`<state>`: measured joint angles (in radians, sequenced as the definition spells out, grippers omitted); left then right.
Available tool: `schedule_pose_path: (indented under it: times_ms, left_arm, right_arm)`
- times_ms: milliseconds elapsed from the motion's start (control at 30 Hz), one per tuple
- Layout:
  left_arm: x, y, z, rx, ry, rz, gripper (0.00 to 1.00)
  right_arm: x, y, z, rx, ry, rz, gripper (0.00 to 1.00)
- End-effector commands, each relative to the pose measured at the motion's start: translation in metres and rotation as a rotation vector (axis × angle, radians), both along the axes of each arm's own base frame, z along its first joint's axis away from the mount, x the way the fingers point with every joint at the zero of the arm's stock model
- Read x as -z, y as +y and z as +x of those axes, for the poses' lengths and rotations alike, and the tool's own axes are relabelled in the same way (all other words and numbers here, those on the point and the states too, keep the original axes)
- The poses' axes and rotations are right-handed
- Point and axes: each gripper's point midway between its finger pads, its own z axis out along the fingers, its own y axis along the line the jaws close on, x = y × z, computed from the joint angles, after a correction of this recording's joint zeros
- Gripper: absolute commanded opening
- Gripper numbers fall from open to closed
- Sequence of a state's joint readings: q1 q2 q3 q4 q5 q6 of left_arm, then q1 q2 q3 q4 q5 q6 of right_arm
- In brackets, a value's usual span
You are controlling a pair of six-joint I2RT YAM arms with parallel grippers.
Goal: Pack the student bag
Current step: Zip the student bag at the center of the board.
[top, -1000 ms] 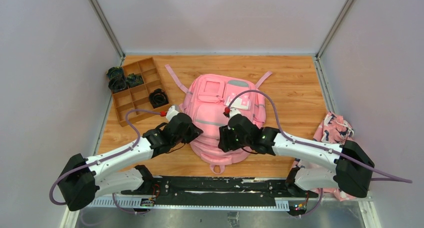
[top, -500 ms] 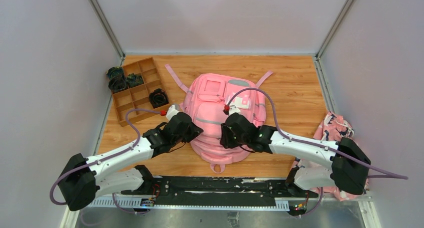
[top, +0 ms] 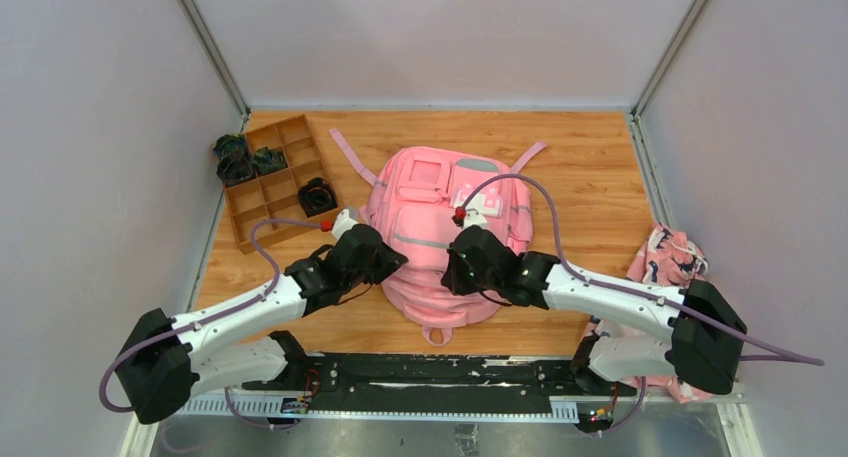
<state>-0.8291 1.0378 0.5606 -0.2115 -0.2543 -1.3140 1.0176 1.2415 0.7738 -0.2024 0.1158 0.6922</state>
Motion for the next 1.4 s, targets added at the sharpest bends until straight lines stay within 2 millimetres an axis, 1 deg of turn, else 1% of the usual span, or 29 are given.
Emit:
schedule_pose_path:
  times_ms: [0, 100, 200, 233, 367, 567, 667, 700, 733, 800, 867, 1000, 1100, 1133, 1167, 1200, 1233, 1300, 1367]
  left_arm:
    - [-0.001, 0.006, -0.004, 0.009, 0.009, 0.0, 0.0]
    - [-0.005, 0.014, -0.002, -0.011, 0.005, 0.004, 0.0]
    - [-0.004, 0.025, 0.002, -0.039, 0.007, 0.019, 0.0]
    - [-0.005, 0.027, 0.003, -0.045, 0.009, 0.015, 0.0]
    - [-0.013, 0.033, 0.012, -0.056, 0.001, 0.003, 0.0]
    - [-0.011, 0.056, 0.026, -0.077, 0.001, 0.047, 0.0]
    - [-0.017, 0.046, 0.042, 0.014, -0.023, -0.011, 0.0]
    - [-0.016, 0.044, 0.047, 0.041, -0.004, -0.007, 0.0]
    - [-0.022, 0.041, 0.056, 0.067, -0.009, 0.015, 0.0]
    - [-0.023, 0.039, 0.067, 0.112, 0.009, 0.09, 0.0]
    - [-0.028, 0.031, 0.079, 0.173, 0.0, 0.13, 0.0]
    - [-0.033, 0.015, 0.1, 0.263, 0.004, 0.171, 0.0]
    - [-0.036, -0.005, 0.109, 0.335, 0.017, 0.123, 0.07]
    - [-0.038, -0.011, 0.111, 0.353, 0.016, 0.105, 0.14]
    - [-0.041, -0.014, 0.114, 0.357, 0.012, 0.096, 0.27]
    - [-0.044, -0.014, 0.115, 0.359, 0.011, 0.098, 0.42]
    - [-0.048, -0.013, 0.115, 0.359, 0.004, 0.103, 0.54]
    - [-0.062, -0.009, 0.113, 0.347, -0.027, 0.127, 0.66]
    - [-0.079, -0.012, 0.104, 0.36, -0.09, 0.143, 0.69]
  right_arm:
    - [0.004, -0.036, 0.019, 0.137, -0.075, -0.109, 0.0]
    - [0.0, -0.052, 0.02, 0.131, -0.116, -0.171, 0.0]
    - [0.001, -0.071, 0.022, 0.122, -0.15, -0.273, 0.0]
    - [0.002, -0.079, 0.022, 0.125, -0.159, -0.315, 0.0]
    - [0.009, -0.126, 0.03, 0.238, -0.194, -0.469, 0.0]
    - [0.015, -0.168, 0.031, 0.338, -0.165, -0.495, 0.0]
    - [0.017, -0.19, 0.034, 0.427, -0.16, -0.505, 0.0]
    - [0.017, -0.194, 0.036, 0.44, -0.155, -0.498, 0.0]
    - [0.016, -0.194, 0.039, 0.442, -0.152, -0.483, 0.0]
    - [0.013, -0.191, 0.042, 0.437, -0.149, -0.469, 0.0]
    - [0.006, -0.182, 0.043, 0.407, -0.144, -0.436, 0.0]
    - [0.001, -0.162, 0.035, 0.33, -0.098, -0.371, 0.0]
    - [-0.002, -0.147, 0.029, 0.265, -0.087, -0.345, 0.0]
    - [-0.004, -0.146, 0.029, 0.257, -0.092, -0.348, 0.0]
    - [-0.006, -0.147, 0.029, 0.256, -0.094, -0.355, 0.0]
    - [-0.007, -0.147, 0.03, 0.258, -0.1, -0.362, 0.0]
    - [-0.008, -0.149, 0.031, 0.261, -0.107, -0.373, 0.0]
    - [-0.012, -0.151, 0.034, 0.266, -0.119, -0.384, 0.0]
    - [-0.014, -0.149, 0.036, 0.266, -0.122, -0.382, 0.0]
